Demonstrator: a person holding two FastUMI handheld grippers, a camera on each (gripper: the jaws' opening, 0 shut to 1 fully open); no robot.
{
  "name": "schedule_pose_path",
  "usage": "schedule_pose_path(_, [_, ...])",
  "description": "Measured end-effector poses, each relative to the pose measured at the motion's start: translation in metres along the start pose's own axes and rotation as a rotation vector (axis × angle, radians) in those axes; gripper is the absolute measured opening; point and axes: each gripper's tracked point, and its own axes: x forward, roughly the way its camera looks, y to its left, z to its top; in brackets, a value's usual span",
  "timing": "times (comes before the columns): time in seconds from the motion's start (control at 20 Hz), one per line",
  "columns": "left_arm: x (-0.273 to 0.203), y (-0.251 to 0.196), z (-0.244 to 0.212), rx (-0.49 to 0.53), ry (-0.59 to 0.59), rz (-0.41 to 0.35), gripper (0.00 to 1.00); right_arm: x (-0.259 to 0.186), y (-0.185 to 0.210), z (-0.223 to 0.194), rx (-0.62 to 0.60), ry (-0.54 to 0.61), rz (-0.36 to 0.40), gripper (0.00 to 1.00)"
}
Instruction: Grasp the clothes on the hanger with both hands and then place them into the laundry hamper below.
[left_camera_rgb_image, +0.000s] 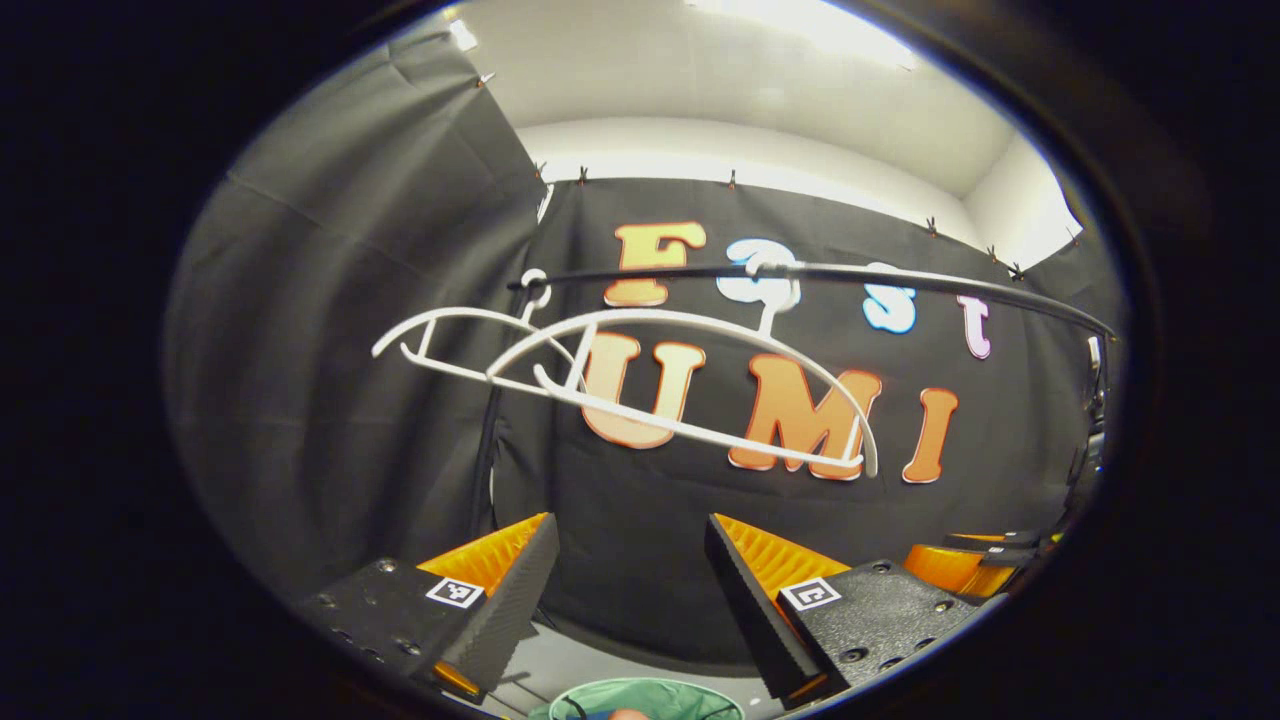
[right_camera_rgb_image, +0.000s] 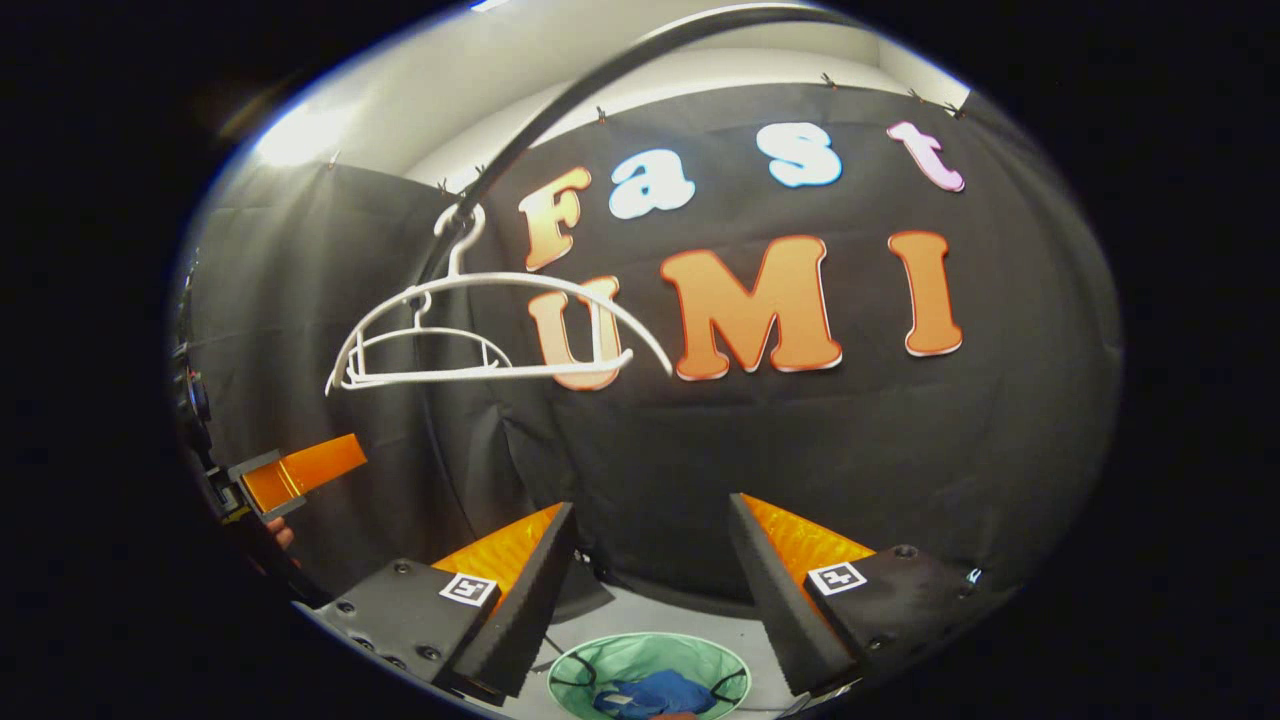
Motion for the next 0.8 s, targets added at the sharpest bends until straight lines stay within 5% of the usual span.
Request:
schedule_pose_path(0.05, [0.0,0.005,0.009,0.018,-0.021,0.018,0.87,-0.004,-0.004,0.01,-0.01,-0.028,-0.008,0.89])
schedule_pose_path(0.2, [-0.003,0.011,0.024,0.054,-0.071,0.058,0.87,-0.014,-0.007,0.037,-0.01,-0.087,-0.006,0.89])
schedule_pose_path(0.3, [-0.006,0.013,0.026,0.058,-0.088,0.073,0.88,-0.016,-0.007,0.045,-0.011,-0.109,-0.004,1.0])
schedule_pose_path(0.35, [-0.007,0.013,0.029,0.052,-0.098,0.076,0.88,-0.017,-0.009,0.046,-0.018,-0.118,-0.005,0.89])
schedule_pose_path(0.45, [-0.008,0.011,0.031,0.032,-0.11,0.073,0.88,-0.021,-0.011,0.05,-0.037,-0.132,-0.014,0.88])
schedule_pose_path(0.55, [-0.007,0.012,0.029,0.016,-0.106,0.074,0.88,-0.023,-0.012,0.052,-0.039,-0.138,-0.019,0.88])
schedule_pose_path(0.6, [-0.007,0.011,0.028,0.013,-0.099,0.074,0.88,-0.024,-0.013,0.053,-0.036,-0.141,-0.02,1.0])
schedule_pose_path(0.8, [-0.007,0.01,0.025,0.007,-0.094,0.073,0.88,-0.027,-0.017,0.054,-0.035,-0.144,-0.026,0.98])
